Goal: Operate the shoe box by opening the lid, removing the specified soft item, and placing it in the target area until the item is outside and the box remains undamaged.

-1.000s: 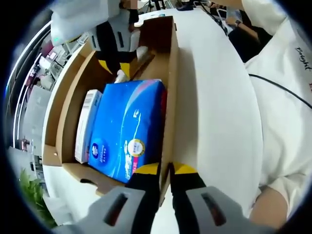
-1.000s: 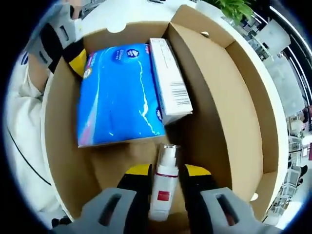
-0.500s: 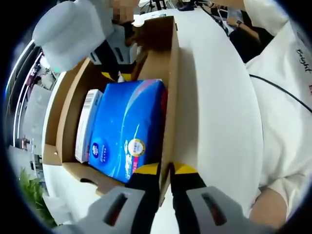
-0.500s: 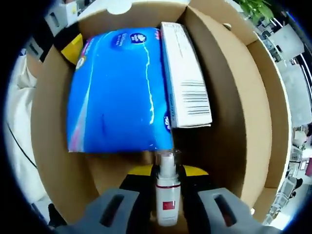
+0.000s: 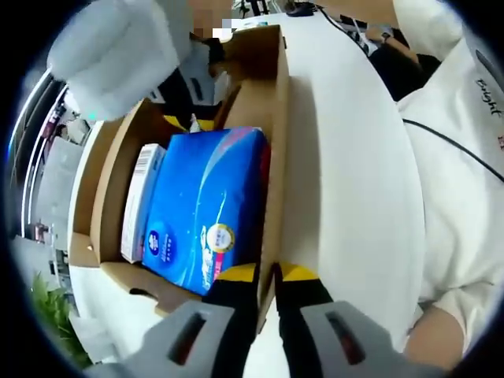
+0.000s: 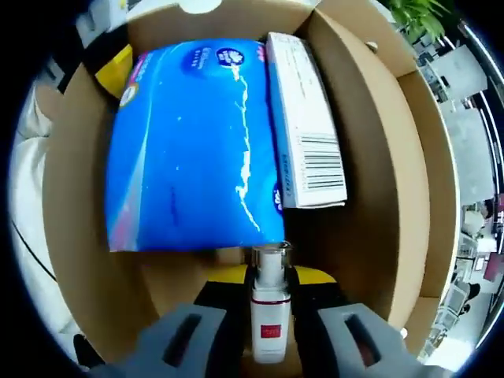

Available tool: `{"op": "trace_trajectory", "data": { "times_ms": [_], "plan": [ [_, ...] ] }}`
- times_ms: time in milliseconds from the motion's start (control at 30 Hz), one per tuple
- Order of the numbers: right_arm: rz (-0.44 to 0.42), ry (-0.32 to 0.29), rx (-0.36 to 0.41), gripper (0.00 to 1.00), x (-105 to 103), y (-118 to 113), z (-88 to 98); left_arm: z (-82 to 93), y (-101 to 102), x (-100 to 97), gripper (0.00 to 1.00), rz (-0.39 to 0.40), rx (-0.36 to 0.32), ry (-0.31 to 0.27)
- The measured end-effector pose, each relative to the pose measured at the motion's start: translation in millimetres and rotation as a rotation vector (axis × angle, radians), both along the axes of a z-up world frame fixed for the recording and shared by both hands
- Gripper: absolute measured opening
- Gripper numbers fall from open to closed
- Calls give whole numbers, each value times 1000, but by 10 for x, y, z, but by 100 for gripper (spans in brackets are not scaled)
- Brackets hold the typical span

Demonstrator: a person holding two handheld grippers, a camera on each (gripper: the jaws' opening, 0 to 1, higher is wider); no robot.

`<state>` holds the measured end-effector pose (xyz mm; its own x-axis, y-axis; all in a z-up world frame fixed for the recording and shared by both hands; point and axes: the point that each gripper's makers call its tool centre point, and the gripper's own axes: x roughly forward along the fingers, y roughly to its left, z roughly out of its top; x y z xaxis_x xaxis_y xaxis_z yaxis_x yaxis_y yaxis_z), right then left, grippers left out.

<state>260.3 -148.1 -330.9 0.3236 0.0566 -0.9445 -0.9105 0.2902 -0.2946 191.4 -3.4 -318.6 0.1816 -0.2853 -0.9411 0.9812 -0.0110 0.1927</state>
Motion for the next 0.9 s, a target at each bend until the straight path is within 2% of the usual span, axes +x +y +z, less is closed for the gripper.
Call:
{"op": "trace_trajectory", "data": {
  "times_ms": [100,133,167,200,233,267,333,367,433,533,767,900],
  "plan": [
    [1,-58,70,18,114,-40,100,-1,0,-5,7,3,0,3],
    [-12,-82,119,18,164,-9,151,0,0,-6,7,3,0,3],
    [-42,-113,204,18,209,27,244,0,0,-4,7,2,-1,1],
    [-64,-121,254,18,227,44,297,1,0,-5,7,1,-4,-2],
    [-52,-146,315,18,237,84,382,2,0,-3,8,-1,-5,-4],
    [-41,-168,325,18,241,61,428,2,0,-2,8,-2,-5,-5],
    [-66,-225,413,18,253,76,567,2,1,-1,8,-1,-4,-4],
    [-61,-232,428,18,254,81,591,2,2,0,8,-1,-4,-4],
    [-98,-260,510,18,149,138,647,0,3,-1,8,0,0,-5],
    [-130,-268,568,18,116,133,667,0,4,-11,8,-9,0,-14],
    [-127,-285,555,18,103,108,654,4,2,-14,8,-5,-2,-8],
    [-148,-307,610,18,104,153,723,6,1,-14,8,-5,-5,-11]
  ]
}}
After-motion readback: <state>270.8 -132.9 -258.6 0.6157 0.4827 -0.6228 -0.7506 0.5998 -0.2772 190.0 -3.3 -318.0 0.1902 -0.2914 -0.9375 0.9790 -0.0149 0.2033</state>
